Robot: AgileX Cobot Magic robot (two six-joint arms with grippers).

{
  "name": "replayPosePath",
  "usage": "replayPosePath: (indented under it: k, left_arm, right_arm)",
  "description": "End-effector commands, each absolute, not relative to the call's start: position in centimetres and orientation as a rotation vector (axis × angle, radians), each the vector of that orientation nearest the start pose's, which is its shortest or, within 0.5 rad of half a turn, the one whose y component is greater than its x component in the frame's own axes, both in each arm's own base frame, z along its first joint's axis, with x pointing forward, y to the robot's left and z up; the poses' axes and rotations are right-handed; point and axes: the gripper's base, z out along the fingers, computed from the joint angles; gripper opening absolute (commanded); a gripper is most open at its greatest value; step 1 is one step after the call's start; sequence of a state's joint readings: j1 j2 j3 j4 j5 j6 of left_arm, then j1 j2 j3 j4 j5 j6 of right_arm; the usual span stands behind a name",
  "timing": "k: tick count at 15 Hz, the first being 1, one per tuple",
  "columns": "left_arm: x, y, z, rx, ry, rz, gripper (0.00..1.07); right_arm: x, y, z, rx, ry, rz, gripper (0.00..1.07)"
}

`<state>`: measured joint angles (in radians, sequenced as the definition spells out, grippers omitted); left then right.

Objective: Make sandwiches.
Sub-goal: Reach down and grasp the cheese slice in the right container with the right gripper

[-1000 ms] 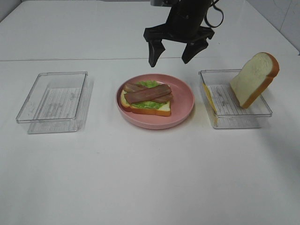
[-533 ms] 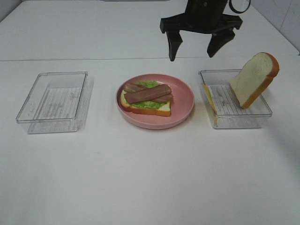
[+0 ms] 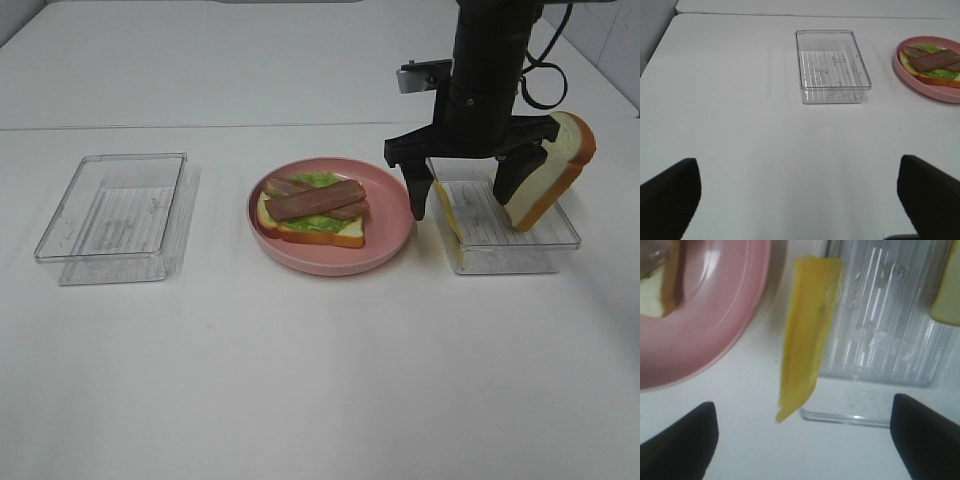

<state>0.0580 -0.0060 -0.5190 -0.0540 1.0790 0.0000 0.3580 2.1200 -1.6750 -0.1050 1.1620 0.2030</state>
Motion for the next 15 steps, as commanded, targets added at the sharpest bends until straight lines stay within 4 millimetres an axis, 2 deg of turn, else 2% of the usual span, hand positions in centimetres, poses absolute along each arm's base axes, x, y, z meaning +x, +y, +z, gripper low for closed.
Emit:
replayPosePath:
  k: [1,7,10,13,15]
  left_arm:
    - [-1.1,-0.5,28.1,-0.052,2.009,-0.036,1.0]
    - [-1.1,-0.5,28.1,-0.052,2.009,-0.036,1.0]
    - [-1.1,-0.5,28.1,-0.052,2.009,-0.036,1.0]
    - [-1.1,-0.5,28.1,-0.052,2.009,-0.036,1.0]
    - [-1.1,-0.5,28.1,-0.052,2.009,-0.036,1.0]
  right_arm:
    - [41.3,12.7,17.7,-0.223,3.037,-0.11,0.9]
    - [42.1,13.6,15.1,-0.243,3.03,0.037,0.87]
    - [42.2,13.6,15.1,-0.249,3.023,0.027,0.86]
    - [42.1,13.6,15.1,-0.249,3.026,0.025,0.75]
    - [42.1,13.6,15.1,-0.243,3.033,0.036,0.75]
